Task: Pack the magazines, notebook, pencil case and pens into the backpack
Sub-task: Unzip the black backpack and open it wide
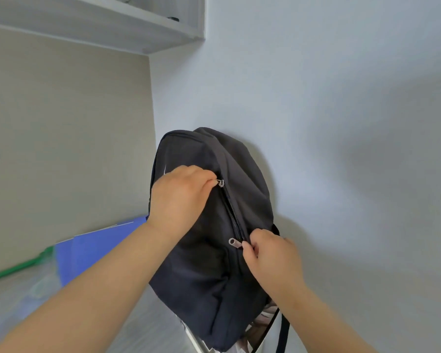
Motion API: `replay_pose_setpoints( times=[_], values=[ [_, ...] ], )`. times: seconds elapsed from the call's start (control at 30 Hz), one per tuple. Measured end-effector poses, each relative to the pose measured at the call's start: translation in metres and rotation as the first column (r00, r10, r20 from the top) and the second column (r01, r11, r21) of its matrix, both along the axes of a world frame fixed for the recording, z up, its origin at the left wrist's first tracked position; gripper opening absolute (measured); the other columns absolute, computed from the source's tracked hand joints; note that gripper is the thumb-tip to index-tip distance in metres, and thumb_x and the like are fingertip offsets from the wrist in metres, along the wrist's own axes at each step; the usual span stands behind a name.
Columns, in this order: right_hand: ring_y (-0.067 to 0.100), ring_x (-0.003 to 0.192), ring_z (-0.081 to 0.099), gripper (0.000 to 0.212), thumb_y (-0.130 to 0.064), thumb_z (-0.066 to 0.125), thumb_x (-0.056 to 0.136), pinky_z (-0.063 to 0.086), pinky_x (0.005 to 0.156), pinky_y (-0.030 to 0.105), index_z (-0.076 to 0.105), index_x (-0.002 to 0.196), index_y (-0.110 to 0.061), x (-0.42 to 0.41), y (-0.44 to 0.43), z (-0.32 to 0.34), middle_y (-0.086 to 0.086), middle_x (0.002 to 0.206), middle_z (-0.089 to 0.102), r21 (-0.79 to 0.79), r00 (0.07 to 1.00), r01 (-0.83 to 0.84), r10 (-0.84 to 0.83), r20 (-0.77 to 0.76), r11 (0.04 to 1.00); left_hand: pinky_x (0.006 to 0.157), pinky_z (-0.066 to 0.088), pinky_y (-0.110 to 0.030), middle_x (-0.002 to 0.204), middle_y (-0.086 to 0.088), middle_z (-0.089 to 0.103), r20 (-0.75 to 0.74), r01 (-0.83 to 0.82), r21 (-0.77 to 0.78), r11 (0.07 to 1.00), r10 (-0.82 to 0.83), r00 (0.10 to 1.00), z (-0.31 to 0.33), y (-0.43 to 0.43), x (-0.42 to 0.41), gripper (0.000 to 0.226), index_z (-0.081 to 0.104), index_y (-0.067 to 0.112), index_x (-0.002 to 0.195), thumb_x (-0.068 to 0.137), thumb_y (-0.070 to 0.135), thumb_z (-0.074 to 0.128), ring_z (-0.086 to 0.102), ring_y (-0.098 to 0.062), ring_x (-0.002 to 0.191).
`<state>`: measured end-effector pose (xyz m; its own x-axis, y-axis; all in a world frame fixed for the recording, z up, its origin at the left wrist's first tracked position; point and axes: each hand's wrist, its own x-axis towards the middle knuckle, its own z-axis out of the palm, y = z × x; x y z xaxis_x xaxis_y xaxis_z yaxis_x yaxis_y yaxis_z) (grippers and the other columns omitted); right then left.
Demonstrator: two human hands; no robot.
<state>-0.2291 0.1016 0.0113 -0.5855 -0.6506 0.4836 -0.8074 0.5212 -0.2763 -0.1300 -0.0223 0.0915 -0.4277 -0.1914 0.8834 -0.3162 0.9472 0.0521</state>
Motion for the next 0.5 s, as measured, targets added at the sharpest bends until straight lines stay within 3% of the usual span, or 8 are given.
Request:
replay_pose_setpoints(
  times=[0.1,0.2,0.27,0.4,0.5],
  values=[
    [0.009,0.069,0.041,0.015,-0.035,0.052,0.086,0.030,0.058,0.017,0.050,0.080,-0.022,0.010,-0.001,0.014,-0.013,0.071,0.041,-0.156,0.995,-0.102,0.104,0.005,0.982,0.046,0.044,-0.019,0.054,-0.005,0.069,0.002,0.052,-0.001,0.999,-0.052,0.999,0.005,0.008,0.001,0.009,0.072,0.012,0.066,0.071,0.015,0.065,0.062,-0.022,0.048],
    [0.011,0.072,0.043,0.032,-0.032,0.066,0.076,0.037,0.062,0.025,0.057,0.100,-0.011,0.018,-0.012,0.044,-0.004,0.079,0.052,-0.380,0.988,-0.137,0.096,-0.125,0.915,0.045,0.041,-0.017,0.052,-0.002,0.068,0.036,0.109,-0.020,0.994,-0.108,0.993,0.009,0.015,-0.002,0.009,0.072,0.014,0.064,0.069,0.015,0.065,0.061,-0.019,0.046],
    [0.018,0.066,0.049,0.025,-0.028,0.063,0.081,0.034,0.058,0.027,0.056,0.097,-0.010,0.019,-0.021,0.065,-0.001,0.073,0.052,-0.362,0.986,-0.114,0.060,-0.158,0.925,0.044,0.044,-0.017,0.052,-0.001,0.069,0.043,0.114,-0.036,0.993,-0.112,0.993,0.015,0.014,-0.002,0.009,0.072,0.014,0.062,0.068,0.015,0.065,0.062,-0.018,0.047],
    [0.032,0.075,0.056,0.015,-0.022,0.044,0.092,0.030,0.058,0.029,0.051,0.093,-0.009,0.010,-0.028,0.070,0.009,0.083,0.062,-0.258,0.987,-0.099,0.062,-0.147,0.961,0.041,0.046,-0.024,0.054,-0.004,0.069,0.016,0.033,-0.002,0.999,-0.033,0.999,0.024,0.002,0.005,0.013,0.071,0.014,0.060,0.070,0.015,0.063,0.064,-0.022,0.051],
    [0.033,0.070,0.054,0.012,-0.021,0.045,0.092,0.029,0.058,0.029,0.049,0.087,-0.010,0.010,-0.025,0.067,0.010,0.079,0.061,-0.278,0.987,-0.131,0.099,-0.129,0.952,0.052,0.044,-0.030,0.068,-0.008,0.072,0.011,-0.005,0.079,0.997,0.004,1.000,0.033,-0.012,0.010,0.017,0.071,0.013,0.072,0.080,0.019,0.058,0.065,-0.027,0.069]
  ],
)
